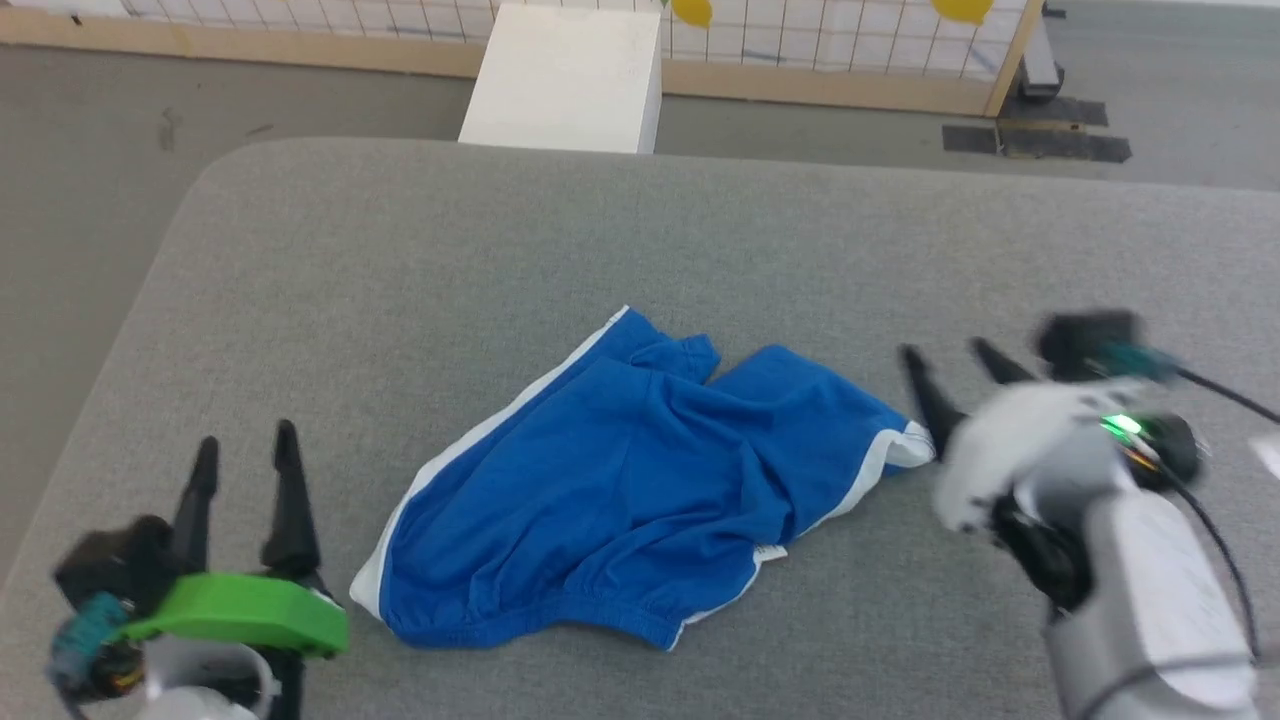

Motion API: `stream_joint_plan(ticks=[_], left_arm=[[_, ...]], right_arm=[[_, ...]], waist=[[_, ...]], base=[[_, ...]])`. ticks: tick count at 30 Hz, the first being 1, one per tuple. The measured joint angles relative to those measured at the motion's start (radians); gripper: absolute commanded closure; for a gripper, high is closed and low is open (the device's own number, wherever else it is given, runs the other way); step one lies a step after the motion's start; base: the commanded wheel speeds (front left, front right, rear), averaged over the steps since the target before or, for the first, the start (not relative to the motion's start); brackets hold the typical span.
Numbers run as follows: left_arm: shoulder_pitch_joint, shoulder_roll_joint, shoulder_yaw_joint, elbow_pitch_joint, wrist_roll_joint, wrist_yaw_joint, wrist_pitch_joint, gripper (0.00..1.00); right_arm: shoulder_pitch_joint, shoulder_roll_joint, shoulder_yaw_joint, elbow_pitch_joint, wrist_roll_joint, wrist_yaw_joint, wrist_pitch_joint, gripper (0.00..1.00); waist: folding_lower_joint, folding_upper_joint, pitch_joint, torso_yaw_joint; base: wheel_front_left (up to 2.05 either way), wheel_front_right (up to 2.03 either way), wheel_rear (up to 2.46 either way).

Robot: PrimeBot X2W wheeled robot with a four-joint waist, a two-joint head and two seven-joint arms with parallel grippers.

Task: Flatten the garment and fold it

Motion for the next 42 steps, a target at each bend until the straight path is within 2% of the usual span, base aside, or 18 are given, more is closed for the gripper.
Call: stream_joint_plan(ticks=[5,10,16,22,24,25,26,31,35,42], left_arm=[[0.002,-0.039,-0.037,0.065,0.016,-0.002,-0.075,0.00],[-0.042,-0.053,-0.055,0.118,0.015,-0.027,-0.095,0.00],[-0.109,-0.057,-0.061,0.162,0.015,-0.045,-0.112,0.00],[-0.128,-0.063,-0.063,0.205,0.015,-0.057,-0.115,0.00],[-0.128,-0.064,-0.061,0.213,0.015,-0.062,-0.116,0.00],[-0.128,-0.066,-0.060,0.218,0.015,-0.063,-0.116,0.00],[-0.128,-0.068,-0.059,0.224,0.015,-0.063,-0.116,0.00],[-0.127,-0.071,-0.051,0.232,0.015,-0.066,-0.117,0.00],[-0.123,-0.071,-0.044,0.225,0.018,-0.066,-0.119,0.00],[-0.082,-0.069,-0.043,0.212,0.037,-0.061,-0.119,0.00]], right_arm=[[-0.167,0.001,0.159,0.109,-0.036,0.000,0.157,0.00],[-0.339,0.001,0.277,0.257,-0.068,0.000,0.243,0.00],[-0.457,0.002,0.368,0.417,-0.073,0.000,0.272,0.00],[-0.469,0.002,0.423,0.517,-0.045,0.000,0.272,0.00],[-0.472,0.002,0.425,0.530,-0.033,0.000,0.267,0.53],[-0.475,0.001,0.420,0.532,-0.025,0.000,0.252,0.88],[-0.476,0.002,0.412,0.536,-0.020,0.000,0.231,1.00],[-0.476,0.005,0.300,0.545,-0.006,0.000,0.107,1.00],[-0.443,0.003,0.142,0.528,-0.029,0.000,0.009,1.00],[-0.171,-0.002,-0.106,0.353,-0.081,0.000,-0.045,1.00]], waist=[[0.0000,0.0000,0.037,0.014],[0.0000,0.0000,0.081,0.048],[0.0001,0.0000,0.138,0.112],[0.0000,0.0000,0.177,0.172],[0.0000,0.0000,0.186,0.181],[0.0000,0.0000,0.187,0.183],[0.0001,0.0000,0.187,0.183],[0.0001,0.0000,0.173,0.165],[0.0001,0.0000,0.144,0.136],[0.0000,0.0000,0.074,0.057]], base=[[0.00,0.00,0.00],[0.00,0.00,0.00],[0.00,0.00,0.00],[0.00,0.00,0.00],[0.00,0.00,0.00],[0.00,0.00,0.00],[0.00,0.00,0.00],[0.00,0.00,0.00],[0.00,0.00,0.00],[0.00,0.00,0.00]])
